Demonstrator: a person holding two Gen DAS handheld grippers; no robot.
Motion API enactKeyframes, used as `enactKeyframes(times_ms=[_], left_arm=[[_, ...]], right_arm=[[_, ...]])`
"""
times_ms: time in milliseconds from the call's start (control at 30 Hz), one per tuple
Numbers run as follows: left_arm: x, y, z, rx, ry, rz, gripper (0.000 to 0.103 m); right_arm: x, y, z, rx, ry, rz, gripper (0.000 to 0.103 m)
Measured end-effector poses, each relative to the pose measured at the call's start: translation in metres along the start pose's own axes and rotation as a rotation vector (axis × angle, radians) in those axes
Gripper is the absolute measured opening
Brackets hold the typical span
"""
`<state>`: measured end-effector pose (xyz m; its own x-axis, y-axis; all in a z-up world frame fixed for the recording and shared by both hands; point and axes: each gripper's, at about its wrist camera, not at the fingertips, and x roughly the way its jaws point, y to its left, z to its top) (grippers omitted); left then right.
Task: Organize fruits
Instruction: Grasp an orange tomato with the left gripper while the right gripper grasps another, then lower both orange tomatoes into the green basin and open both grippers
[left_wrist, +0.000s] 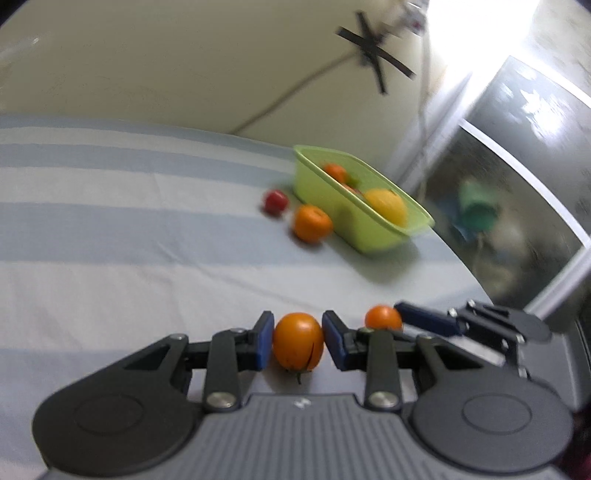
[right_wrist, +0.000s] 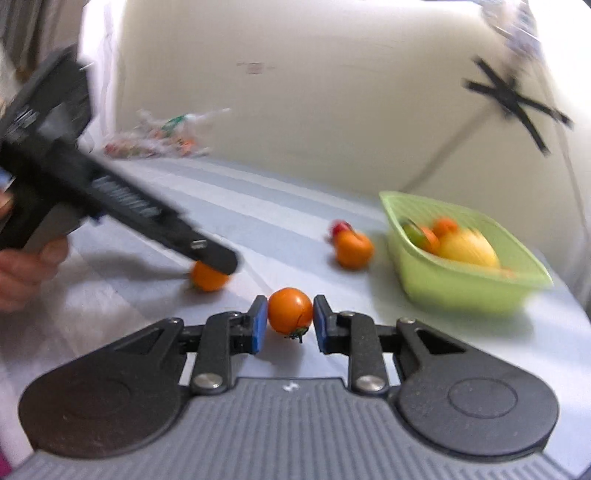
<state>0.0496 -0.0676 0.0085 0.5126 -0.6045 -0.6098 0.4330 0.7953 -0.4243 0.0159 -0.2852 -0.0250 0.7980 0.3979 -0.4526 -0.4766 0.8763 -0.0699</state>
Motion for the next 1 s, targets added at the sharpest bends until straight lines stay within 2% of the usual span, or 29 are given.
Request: enactKeyframes(times_ms=[67, 167, 367, 500, 600, 700, 767, 900, 1000], left_arm=[[0.0, -0.013, -0.008, 0.055, 0.006, 0.005, 0.03], [0.003, -0.03, -0.016, 0.136, -0.008, 0.057, 0.03], [-0.006, -0.042, -0.026, 0.192, -0.027, 0.118, 0.041], [-0.007, -0.044, -0.035, 0.22, -0.015, 0.153, 0.038], [-0.003, -0.047, -0.036, 0.236, -0.017, 0.171, 0.031], [0.002, -0.05, -0.027, 0.231, 0.002, 0.164, 0.031], [0.008, -0.053, -0.015, 0.228, 0.006, 0.142, 0.031], [0.019, -0.065, 0.024, 0.239, -0.046, 0.123, 0.031], [0.039, -0.069, 0.06, 0.216, -0.08, 0.116, 0.031]], right_arm=[[-0.007, -0.007, -0.01, 0.061, 0.006, -0.014, 0.029], [-0.005, -0.001, -0.018, 0.097, 0.013, -0.012, 0.03], [0.0, 0.004, -0.021, 0.092, 0.003, -0.019, 0.035], [-0.002, -0.002, -0.024, 0.1, 0.008, -0.024, 0.035], [0.001, -0.008, -0.026, 0.133, 0.018, -0.019, 0.03], [-0.001, -0.018, -0.027, 0.189, 0.004, 0.016, 0.03], [-0.005, -0.026, -0.025, 0.222, -0.035, 0.02, 0.03], [-0.018, -0.044, -0.012, 0.232, -0.15, -0.03, 0.03], [-0.017, -0.059, 0.0, 0.233, -0.199, -0.075, 0.03]])
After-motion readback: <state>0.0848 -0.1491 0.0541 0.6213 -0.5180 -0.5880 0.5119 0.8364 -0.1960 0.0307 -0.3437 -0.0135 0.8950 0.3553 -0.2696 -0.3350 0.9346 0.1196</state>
